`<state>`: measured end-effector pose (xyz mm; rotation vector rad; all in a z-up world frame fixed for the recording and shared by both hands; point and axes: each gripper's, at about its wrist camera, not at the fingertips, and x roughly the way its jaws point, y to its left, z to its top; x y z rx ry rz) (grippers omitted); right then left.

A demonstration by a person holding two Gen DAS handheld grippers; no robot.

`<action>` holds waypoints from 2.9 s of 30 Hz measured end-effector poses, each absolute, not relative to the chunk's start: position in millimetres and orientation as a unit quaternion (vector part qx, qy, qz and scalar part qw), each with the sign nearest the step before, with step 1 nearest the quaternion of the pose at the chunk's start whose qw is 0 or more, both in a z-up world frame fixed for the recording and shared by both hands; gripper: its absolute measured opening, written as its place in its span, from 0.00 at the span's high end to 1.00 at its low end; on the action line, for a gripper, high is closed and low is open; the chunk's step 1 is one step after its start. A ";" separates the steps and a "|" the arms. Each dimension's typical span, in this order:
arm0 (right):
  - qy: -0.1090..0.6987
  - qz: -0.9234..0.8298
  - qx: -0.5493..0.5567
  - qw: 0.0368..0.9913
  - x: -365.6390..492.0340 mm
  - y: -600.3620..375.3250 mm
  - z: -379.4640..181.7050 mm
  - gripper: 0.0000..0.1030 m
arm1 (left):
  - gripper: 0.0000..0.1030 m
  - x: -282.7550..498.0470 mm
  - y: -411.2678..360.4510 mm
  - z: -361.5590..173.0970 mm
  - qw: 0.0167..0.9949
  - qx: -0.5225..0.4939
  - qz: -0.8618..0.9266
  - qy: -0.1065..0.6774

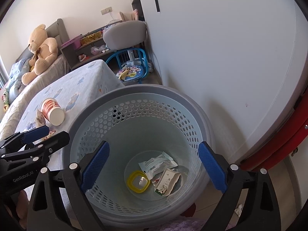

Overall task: Collect trash
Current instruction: 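Open the left gripper to drop the wipes pack while the right releases the medicine box, then move both open grippers back from the basket toward the table, then grasp the red-and-white snack wrapper with the right gripper and lift it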

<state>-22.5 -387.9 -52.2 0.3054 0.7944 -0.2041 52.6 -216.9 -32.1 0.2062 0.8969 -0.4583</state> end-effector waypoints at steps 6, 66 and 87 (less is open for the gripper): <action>0.386 -0.100 0.149 0.905 -22.5 -388.1 -53.9 0.11 | 0.32 51.5 -216.0 -31.1 0.871 0.097 -0.219 0.429; 0.431 0.045 0.113 0.894 31.1 -168.7 -49.3 0.11 | 0.32 70.3 60.6 -49.6 0.909 0.002 -0.012 0.416; 0.482 -0.015 0.056 0.874 81.8 -131.0 -94.1 0.17 | 0.32 75.8 81.5 -73.4 0.896 -0.024 -0.016 0.442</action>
